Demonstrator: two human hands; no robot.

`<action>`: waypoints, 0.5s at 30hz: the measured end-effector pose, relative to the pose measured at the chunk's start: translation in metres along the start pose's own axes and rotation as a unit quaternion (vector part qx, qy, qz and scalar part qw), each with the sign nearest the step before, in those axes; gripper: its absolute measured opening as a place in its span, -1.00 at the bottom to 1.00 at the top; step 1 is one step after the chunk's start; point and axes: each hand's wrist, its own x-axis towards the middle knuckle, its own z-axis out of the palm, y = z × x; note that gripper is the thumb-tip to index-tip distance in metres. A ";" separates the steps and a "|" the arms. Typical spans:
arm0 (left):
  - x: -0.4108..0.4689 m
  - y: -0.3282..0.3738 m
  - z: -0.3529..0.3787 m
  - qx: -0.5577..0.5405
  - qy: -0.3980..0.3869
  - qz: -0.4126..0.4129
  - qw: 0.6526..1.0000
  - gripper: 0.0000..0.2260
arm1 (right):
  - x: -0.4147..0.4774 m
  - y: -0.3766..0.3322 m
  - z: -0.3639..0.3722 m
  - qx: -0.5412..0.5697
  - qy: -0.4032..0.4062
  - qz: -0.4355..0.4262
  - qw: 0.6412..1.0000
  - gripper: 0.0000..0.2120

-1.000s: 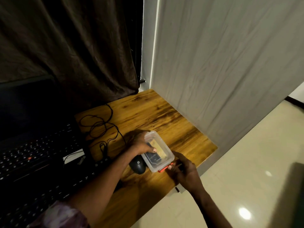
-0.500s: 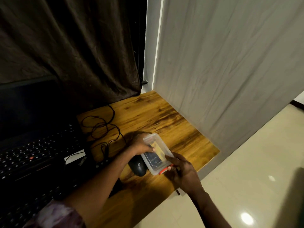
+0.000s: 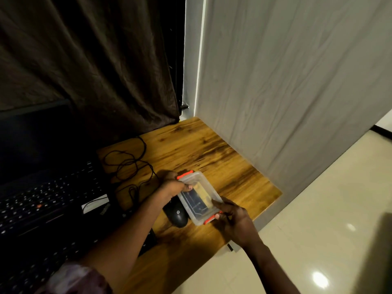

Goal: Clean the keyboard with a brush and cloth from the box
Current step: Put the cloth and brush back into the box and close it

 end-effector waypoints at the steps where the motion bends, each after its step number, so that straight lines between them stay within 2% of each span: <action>1: -0.001 0.000 0.001 0.003 0.006 0.013 1.000 -0.66 | 0.000 0.000 0.000 -0.007 -0.001 0.006 1.000 -0.65; 3: -0.003 -0.001 0.002 0.005 0.025 0.039 0.999 -0.70 | 0.001 0.001 -0.001 -0.032 -0.004 0.006 0.999 -0.64; 7: -0.004 -0.008 -0.001 0.042 0.047 0.105 0.992 -0.54 | 0.000 -0.001 -0.004 -0.068 -0.016 0.007 0.998 -0.61; 15: -0.009 -0.015 0.002 0.090 0.095 0.160 0.978 -0.60 | 0.001 -0.015 -0.007 -0.071 -0.031 0.018 0.997 -0.61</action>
